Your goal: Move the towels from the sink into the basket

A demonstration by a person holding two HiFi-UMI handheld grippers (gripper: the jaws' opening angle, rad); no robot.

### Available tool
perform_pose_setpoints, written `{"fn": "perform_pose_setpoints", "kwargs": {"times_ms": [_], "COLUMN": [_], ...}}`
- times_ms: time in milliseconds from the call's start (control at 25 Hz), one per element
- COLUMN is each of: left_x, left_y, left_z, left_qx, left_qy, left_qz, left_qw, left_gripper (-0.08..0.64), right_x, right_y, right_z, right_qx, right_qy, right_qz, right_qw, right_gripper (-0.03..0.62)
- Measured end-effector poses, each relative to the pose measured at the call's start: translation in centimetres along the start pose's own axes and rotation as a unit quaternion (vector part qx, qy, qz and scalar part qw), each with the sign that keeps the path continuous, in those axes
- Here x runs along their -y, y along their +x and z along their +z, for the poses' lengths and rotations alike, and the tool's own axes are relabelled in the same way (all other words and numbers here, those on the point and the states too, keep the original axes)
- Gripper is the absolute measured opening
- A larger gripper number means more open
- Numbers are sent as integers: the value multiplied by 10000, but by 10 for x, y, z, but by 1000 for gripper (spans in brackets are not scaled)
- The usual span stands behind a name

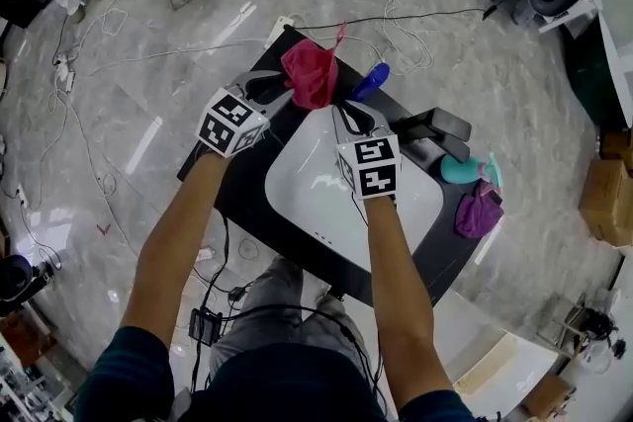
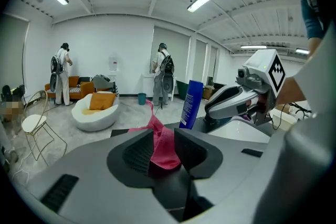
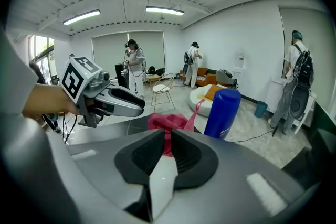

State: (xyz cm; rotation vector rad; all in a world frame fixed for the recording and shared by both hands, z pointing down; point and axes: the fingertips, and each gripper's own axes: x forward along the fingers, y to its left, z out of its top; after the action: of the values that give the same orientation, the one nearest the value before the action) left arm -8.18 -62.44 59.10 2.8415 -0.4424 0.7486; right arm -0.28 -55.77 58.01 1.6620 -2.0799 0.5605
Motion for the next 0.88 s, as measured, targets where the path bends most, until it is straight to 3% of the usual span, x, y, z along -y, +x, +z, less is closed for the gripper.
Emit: {"fn": "perform_pose_setpoints", "kwargs": {"times_ms": [480,880], "left_x": [-7,-12], "left_y": [25,30], "left_z": [-22,-26], "left_qx": [-66,-24], "left_qy": [42,179], "left_qz": [-144,-121], "left_qw": [9999,9998], "left_gripper": [124,70], "right_x": [8,13], "right_y": [55,81], "right_z": [-44,-64], "right_qx": [-443,-720], "right_qy": [298,448], "right_qz": [37,-69], "right_qw": [9986,9964], "right_gripper": [77,78]}}
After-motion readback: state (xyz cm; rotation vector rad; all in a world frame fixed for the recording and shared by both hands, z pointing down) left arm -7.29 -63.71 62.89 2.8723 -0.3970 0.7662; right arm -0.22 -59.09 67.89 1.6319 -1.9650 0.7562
